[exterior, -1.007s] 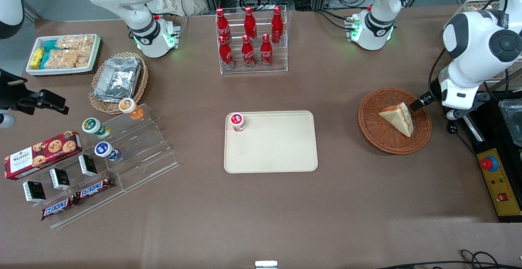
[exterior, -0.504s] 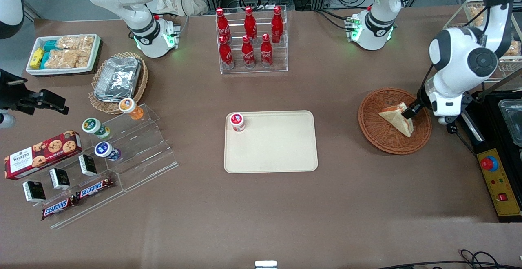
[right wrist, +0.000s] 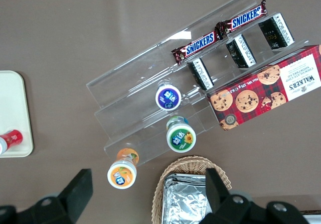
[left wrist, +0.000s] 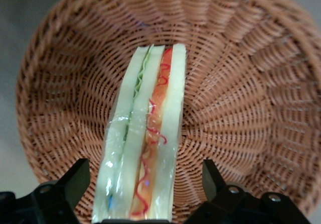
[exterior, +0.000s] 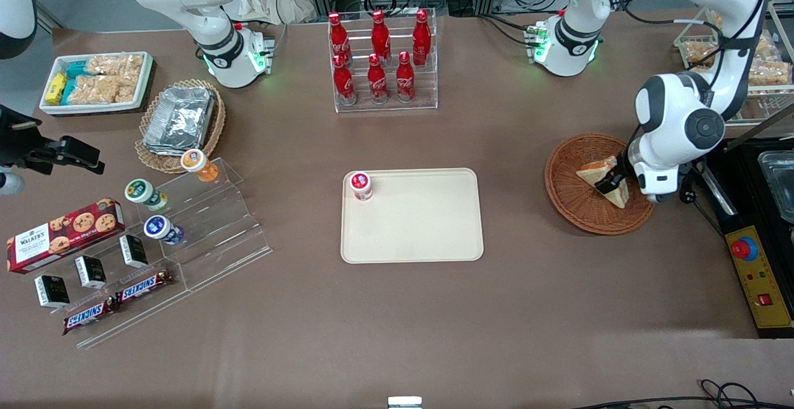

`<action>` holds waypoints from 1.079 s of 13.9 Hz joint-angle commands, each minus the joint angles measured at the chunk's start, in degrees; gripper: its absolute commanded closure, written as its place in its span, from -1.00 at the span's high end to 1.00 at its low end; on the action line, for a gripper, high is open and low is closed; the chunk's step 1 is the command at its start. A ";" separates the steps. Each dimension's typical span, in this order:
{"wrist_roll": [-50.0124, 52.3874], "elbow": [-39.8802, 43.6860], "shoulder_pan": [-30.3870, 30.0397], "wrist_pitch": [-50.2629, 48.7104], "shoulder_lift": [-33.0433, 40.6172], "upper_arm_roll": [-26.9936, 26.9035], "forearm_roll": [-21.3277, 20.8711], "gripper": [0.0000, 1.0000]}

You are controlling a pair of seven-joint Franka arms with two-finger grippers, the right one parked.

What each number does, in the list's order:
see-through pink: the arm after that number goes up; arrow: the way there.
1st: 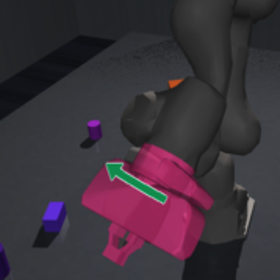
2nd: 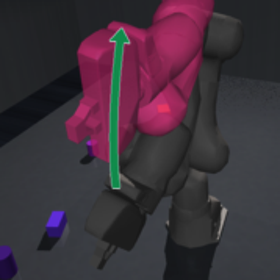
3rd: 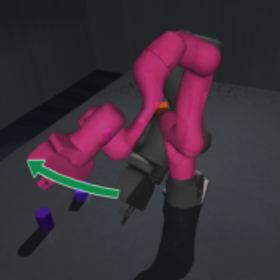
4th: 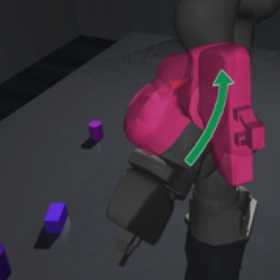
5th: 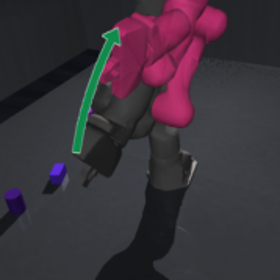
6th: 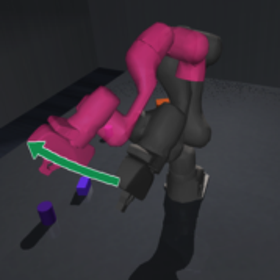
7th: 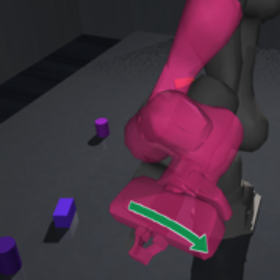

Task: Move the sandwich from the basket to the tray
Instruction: 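Close the left gripper on the sandwich's crust edge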

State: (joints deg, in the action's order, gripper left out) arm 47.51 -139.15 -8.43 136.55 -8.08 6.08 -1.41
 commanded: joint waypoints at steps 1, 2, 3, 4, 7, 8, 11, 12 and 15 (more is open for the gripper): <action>4.43 0.19 -0.27 3.63 -2.56 0.34 -0.26 1.00; 4.78 0.28 -0.27 3.63 -2.65 0.34 -0.26 0.99; 4.96 0.28 -0.27 3.72 -2.56 0.34 -0.35 0.82; 5.31 0.28 -0.27 3.72 -2.56 0.34 -0.26 0.56; 7.60 0.55 -0.10 3.29 -1.77 0.42 -0.35 -0.38; 7.60 0.63 -0.10 2.85 -1.07 0.51 -0.35 -0.39; 7.16 1.77 -0.01 -1.71 2.26 0.69 -0.44 -0.39; 6.98 2.82 0.08 -3.73 3.23 0.69 -0.44 -0.39; 6.10 8.96 0.26 -13.90 5.00 1.04 -0.79 -0.39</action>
State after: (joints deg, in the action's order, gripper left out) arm 52.34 -133.99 -8.36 128.99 -5.05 6.51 -1.36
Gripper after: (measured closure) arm 0.608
